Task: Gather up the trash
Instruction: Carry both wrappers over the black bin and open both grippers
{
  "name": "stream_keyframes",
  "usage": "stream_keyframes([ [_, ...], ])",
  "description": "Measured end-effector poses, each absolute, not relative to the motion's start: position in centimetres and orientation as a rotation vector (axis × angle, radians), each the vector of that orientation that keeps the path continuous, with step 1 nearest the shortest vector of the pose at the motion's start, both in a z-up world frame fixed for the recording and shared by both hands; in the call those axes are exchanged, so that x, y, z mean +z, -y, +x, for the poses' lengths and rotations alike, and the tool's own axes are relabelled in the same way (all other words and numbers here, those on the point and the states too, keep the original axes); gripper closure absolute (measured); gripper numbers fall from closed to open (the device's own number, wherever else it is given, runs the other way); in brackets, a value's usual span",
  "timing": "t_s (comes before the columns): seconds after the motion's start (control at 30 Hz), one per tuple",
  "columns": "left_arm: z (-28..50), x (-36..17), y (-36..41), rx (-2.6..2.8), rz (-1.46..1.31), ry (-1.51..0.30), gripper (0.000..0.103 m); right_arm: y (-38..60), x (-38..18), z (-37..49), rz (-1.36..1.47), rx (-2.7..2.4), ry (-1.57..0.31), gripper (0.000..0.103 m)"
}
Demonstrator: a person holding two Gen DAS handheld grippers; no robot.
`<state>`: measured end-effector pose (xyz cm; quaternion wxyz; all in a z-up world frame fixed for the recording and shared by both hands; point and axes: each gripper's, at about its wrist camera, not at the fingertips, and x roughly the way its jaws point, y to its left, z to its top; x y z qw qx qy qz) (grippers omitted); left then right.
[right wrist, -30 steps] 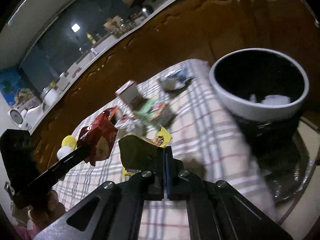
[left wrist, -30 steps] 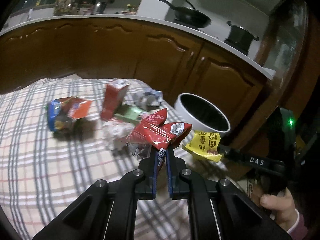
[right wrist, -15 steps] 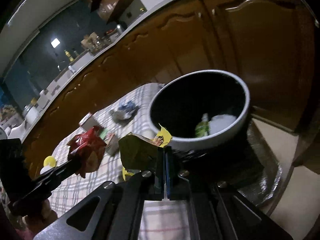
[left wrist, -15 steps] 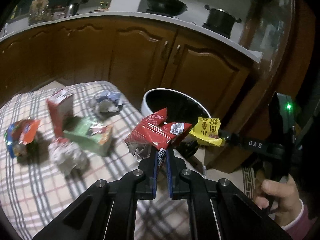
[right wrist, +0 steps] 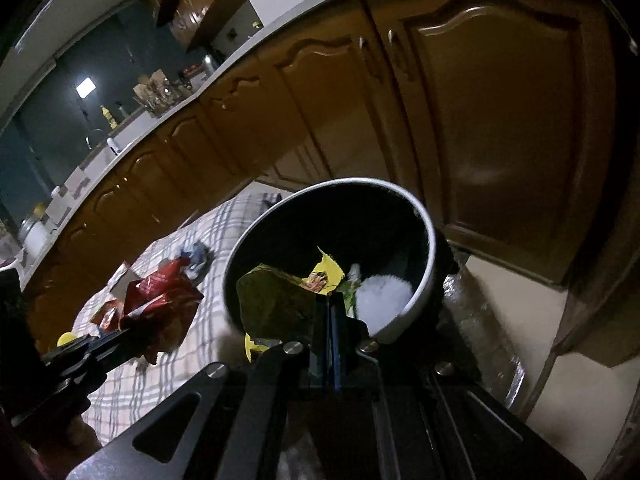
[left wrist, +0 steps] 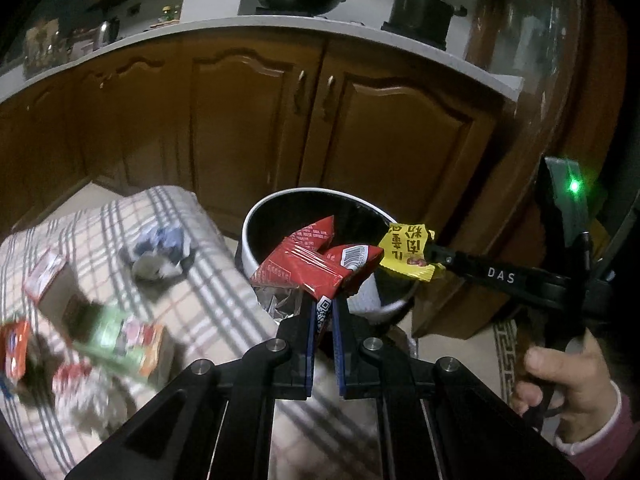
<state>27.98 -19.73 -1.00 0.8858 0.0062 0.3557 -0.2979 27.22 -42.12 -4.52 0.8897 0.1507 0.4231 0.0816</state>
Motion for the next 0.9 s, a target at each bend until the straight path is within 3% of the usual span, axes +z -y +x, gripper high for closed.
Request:
stream_keyframes([
  [0.6, 35.0, -3.3, 24.7, -0.615, 0.045, -0.834, 0.094, 43.2, -5.9, 32.8, 0.213, 0.143, -0.963, 0.097],
  [0.63, 35.1, -3.4, 24.8, -0.613, 0.045, -0.841, 0.092, 43.2, -6.0, 33.0, 0.211, 0.143, -0.968, 0.097],
  [0.73, 35.3, -3.3, 24.7, -0.597, 0.038, -0.842, 0.069, 43.2, -6.2, 33.5, 0.214, 0.143, -0.983, 0.093],
  [0.77, 35.1, -3.2, 24.6, -0.595, 0.033, -0.834, 0.064, 43.3, -6.3, 33.5, 0.217, 0.143, -0.986, 0.089],
  [0.87, 34.6, -3.0, 24.1, -0.594, 0.024, -0.823, 0.063, 43.5, -6.3, 33.4, 0.231, 0.145, -0.981, 0.062],
  [0.9, 34.3, -2.9, 23.9, -0.594, 0.023, -0.821, 0.062, 43.6, -6.2, 33.2, 0.233, 0.143, -0.977, 0.061],
])
